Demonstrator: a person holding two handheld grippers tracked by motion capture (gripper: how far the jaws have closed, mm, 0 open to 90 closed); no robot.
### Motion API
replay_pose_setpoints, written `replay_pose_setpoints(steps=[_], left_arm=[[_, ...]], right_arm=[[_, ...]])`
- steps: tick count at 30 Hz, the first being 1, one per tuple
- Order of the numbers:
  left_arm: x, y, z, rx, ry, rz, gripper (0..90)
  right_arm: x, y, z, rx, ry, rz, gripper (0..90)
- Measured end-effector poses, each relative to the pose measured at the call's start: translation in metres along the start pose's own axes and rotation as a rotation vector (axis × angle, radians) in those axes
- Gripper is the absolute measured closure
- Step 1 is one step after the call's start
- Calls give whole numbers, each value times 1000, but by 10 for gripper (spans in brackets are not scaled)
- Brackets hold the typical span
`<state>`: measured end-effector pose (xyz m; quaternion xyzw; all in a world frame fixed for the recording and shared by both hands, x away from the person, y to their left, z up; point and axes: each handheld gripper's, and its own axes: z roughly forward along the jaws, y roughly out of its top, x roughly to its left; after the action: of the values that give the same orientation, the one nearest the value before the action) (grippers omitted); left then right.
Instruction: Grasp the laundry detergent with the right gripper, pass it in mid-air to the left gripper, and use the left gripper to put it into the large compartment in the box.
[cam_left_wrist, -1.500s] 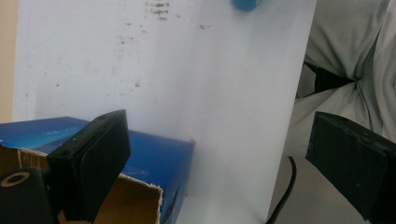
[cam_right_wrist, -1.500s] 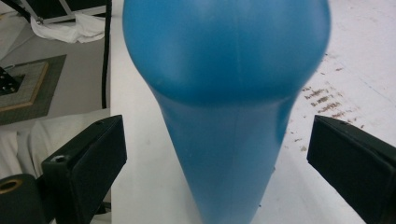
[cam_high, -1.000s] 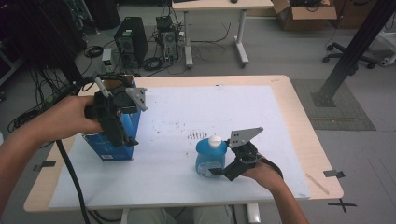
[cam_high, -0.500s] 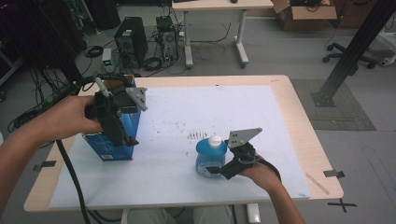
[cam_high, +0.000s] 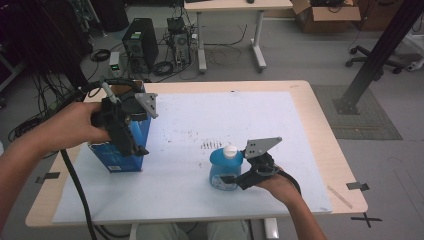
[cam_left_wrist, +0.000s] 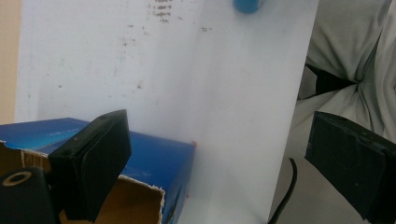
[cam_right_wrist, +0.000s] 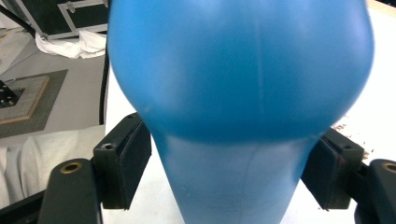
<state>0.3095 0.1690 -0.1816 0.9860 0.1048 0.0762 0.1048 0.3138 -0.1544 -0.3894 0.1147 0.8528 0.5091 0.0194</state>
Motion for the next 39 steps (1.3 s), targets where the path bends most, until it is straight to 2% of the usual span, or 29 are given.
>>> replay_pose_setpoints(steps=[16, 23, 32, 36, 39], left_arm=[[1, -1, 0, 1, 1, -4, 72], [1, -2, 0, 1, 3, -9, 71], [2, -1, 0, -2, 4, -9, 71], [1, 0, -1, -5, 6, -7, 71], [0, 1, -2, -9, 8, -6, 71]], right_arm=[[-1, -1, -3, -17, 2, -29, 400], [-2, -1, -3, -20, 4, -42, 414], [2, 0, -5, -29, -23, -75, 439], [3, 6, -12, -51, -18, -71, 440], [6, 16, -21, -59, -23, -92, 440]])
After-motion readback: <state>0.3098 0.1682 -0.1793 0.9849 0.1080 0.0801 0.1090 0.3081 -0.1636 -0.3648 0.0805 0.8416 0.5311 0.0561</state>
